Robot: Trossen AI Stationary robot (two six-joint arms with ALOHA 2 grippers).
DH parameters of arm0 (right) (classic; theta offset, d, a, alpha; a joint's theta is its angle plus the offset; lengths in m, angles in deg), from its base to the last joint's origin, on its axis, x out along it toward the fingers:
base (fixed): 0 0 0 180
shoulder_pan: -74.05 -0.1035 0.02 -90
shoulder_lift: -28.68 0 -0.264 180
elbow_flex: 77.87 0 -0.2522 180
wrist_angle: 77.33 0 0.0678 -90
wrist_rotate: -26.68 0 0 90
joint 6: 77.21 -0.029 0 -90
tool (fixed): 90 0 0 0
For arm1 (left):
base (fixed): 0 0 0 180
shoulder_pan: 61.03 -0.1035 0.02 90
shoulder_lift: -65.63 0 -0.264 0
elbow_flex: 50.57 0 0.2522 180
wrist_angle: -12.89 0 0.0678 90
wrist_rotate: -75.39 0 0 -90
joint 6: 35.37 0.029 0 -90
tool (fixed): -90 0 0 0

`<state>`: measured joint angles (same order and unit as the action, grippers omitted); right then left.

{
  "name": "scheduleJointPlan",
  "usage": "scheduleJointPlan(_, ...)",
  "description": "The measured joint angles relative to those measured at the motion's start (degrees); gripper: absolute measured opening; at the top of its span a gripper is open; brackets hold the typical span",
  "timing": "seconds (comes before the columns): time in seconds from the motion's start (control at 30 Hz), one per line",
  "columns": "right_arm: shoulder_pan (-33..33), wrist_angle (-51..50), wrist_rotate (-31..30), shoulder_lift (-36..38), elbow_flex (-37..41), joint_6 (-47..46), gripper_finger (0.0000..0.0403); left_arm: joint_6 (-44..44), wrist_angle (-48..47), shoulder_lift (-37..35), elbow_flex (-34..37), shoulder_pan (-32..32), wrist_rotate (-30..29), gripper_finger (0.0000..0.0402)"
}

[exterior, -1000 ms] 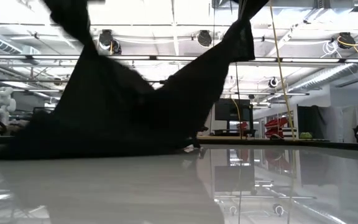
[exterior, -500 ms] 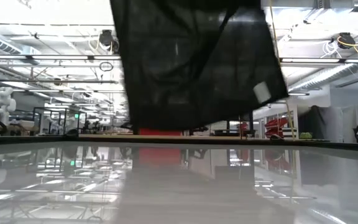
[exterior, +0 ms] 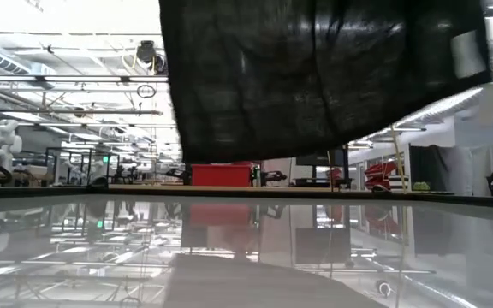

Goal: Roll towel into tight, uniform cylinder
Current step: Fold the black towel

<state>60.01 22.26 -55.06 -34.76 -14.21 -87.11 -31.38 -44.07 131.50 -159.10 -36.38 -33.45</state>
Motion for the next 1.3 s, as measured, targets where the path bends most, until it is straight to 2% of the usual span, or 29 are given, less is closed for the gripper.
scheduleJointPlan(0.07,-0.7,-1.3,-1.0,-1.1,0.0,-0.2,0.0,0.4,0.2,0.5,0.0,0.7,-2.8,0.0)
scheduleJointPlan(0.13,-0.8,-4.0,-4.8,-2.5,0.0,-0.1,0.0,0.5,-0.8,1.1,0.0,1.0,-7.6,0.0)
scheduleJointPlan(0.27,0.1,-12.1,-19.3,-6.8,0.0,0.3,0.0,-3.2,-10.0,3.6,0.1,-0.7,-17.8,0.0)
scheduleJointPlan(0.33,1.1,-16.3,-24.2,-9.6,0.0,0.3,0.0,-6.1,-15.1,6.0,0.9,-3.1,-19.2,0.0)
scheduleJointPlan(0.5,4.2,-22.6,-26.3,-16.5,3.9,2.0,0.0,-11.2,-23.7,13.7,3.8,-8.6,-17.1,0.0)
scheduleJointPlan(0.67,6.4,-19.5,-27.4,-21.5,13.3,3.1,0.0017,-13.1,-25.9,21.8,7.2,-12.6,-14.5,0.0012)
scheduleJointPlan(0.87,7.8,-14.5,-28.2,-22.7,21.1,-1.8,0.0096,-21.4,-36.2,29.6,8.1,-14.1,-12.8,0.0053)
scheduleJointPlan(1.17,6.9,-13.7,-27.2,-15.3,22.0,-8.8,0.0238,-28.6,-36.4,30.0,8.1,-13.6,-10.8,0.0146)
scheduleJointPlan(1.23,6.4,-12.1,-24.1,-13.1,22.0,-9.1,0.0254,-28.5,-33.3,29.7,8.0,-13.6,-6.9,0.016)
scheduleJointPlan(1.3,5.7,-9.6,-21.1,-11.2,22.0,-9.6,0.026,-25.6,-27.8,29.9,8.0,-13.3,0.5,0.0167)
